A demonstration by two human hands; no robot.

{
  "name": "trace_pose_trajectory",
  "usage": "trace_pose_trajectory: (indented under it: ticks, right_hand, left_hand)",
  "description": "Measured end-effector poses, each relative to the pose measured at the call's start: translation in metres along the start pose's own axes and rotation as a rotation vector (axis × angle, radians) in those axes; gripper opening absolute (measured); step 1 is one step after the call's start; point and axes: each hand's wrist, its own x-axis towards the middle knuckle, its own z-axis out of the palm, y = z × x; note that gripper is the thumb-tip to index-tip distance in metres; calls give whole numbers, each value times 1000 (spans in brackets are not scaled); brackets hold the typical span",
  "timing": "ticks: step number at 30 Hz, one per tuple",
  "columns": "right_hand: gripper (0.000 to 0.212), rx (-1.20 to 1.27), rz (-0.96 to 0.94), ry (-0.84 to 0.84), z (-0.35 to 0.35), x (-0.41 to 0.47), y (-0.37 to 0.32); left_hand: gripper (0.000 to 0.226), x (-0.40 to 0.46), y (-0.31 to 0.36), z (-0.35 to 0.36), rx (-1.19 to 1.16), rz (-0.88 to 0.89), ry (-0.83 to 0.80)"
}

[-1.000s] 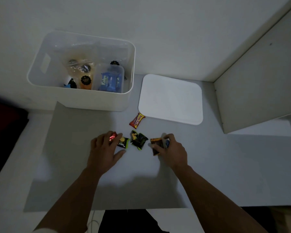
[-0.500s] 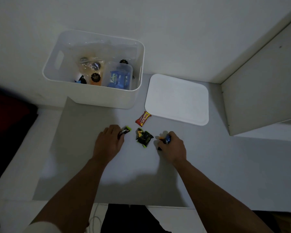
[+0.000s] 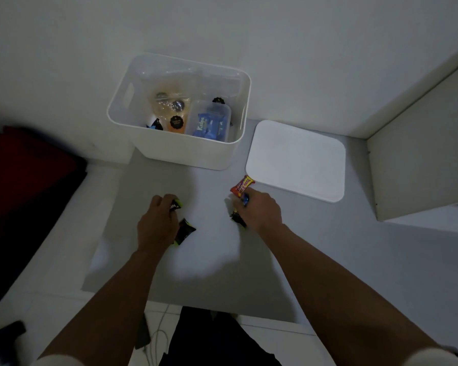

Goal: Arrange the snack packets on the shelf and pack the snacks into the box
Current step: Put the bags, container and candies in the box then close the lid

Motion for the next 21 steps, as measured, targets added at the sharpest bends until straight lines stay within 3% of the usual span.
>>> trace_pose_trajectory:
  ticks: [4, 8, 11, 15, 18, 21]
  right_hand:
    - [56, -185, -44, -114, 3, 4, -10]
    - [56, -299, -66, -109, 16, 7, -13]
    - [56, -330, -94, -140, 20, 9, -13]
    - [46, -276, -101, -134, 20, 10, -12]
    - [45, -8, -46, -60, 17, 5, -7]
    - [37, 236, 65, 79, 16, -1, 3]
  left_hand:
    - [32, -15, -10, 7, -209, -172, 51]
    - [32, -18, -14, 14, -421, -230, 97]
    - [32, -17, -18, 13, -449, -205, 134]
    - [31, -18, -22, 6, -230, -82, 103]
    - [28, -24, -16, 10, 41, 28, 32]
    - [61, -33, -4, 22, 204, -33, 0]
